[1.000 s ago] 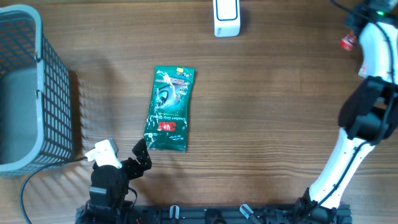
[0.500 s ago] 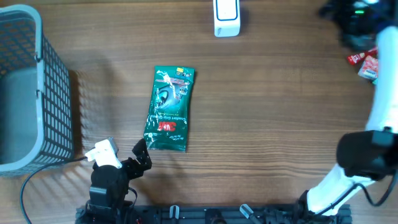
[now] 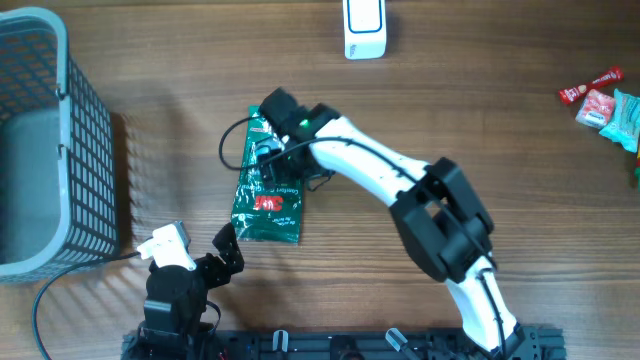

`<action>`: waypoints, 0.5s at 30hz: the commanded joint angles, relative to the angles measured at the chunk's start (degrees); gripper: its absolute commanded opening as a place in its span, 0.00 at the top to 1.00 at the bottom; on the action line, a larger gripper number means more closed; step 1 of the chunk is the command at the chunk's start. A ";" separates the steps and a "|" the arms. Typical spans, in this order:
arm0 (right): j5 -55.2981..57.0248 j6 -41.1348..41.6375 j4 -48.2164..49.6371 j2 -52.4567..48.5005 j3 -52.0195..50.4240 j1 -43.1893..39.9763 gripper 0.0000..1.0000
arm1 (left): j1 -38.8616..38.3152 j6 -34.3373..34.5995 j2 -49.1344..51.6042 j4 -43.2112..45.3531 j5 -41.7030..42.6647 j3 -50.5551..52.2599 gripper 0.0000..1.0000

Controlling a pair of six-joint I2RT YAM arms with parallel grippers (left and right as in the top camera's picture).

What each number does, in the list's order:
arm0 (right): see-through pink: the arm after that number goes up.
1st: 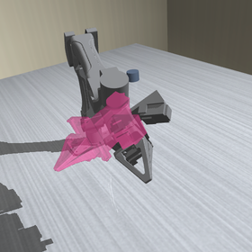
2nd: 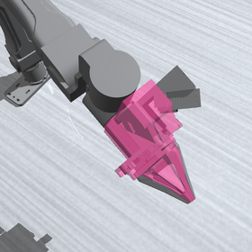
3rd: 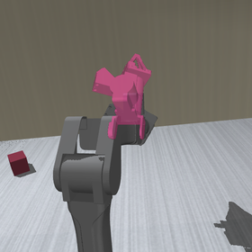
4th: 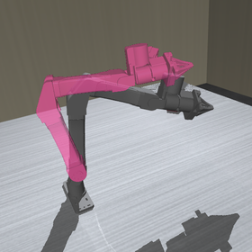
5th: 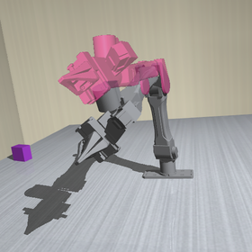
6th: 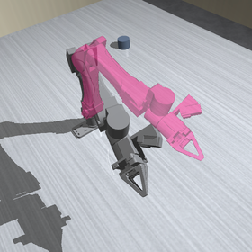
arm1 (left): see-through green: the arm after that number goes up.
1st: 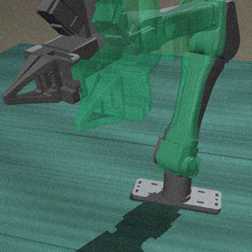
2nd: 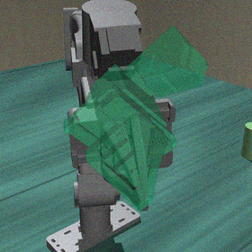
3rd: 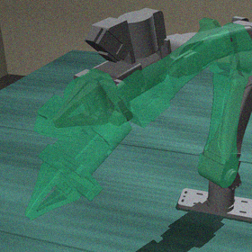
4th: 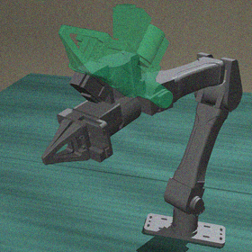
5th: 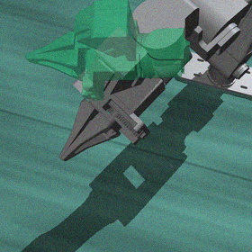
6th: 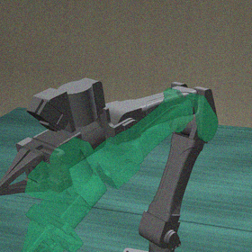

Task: Scan the item barcode
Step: 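Reach the right gripper to the green gloves bag and grasp it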

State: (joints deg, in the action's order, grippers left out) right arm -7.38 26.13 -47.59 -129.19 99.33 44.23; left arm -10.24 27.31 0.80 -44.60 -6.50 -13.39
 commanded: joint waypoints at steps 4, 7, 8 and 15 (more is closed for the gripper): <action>5.99 4.24 -3.78 -6.01 -0.24 -0.37 0.96 | -0.42 -0.02 -0.31 0.13 0.07 0.33 0.00; 23.74 12.20 -15.61 -5.25 -0.13 -1.31 0.96 | -0.42 -0.02 -0.31 0.13 0.07 0.33 0.00; 31.85 14.21 -20.35 -4.24 -0.13 -2.03 0.96 | -0.42 -0.02 -0.31 0.13 0.07 0.33 0.00; 39.04 8.00 -25.20 11.58 0.04 -3.91 0.00 | -0.42 -0.02 -0.31 0.13 0.07 0.33 0.00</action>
State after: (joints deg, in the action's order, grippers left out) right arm 32.03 36.97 -73.82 -124.86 98.85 39.86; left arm -10.24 27.31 0.80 -44.60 -6.50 -13.39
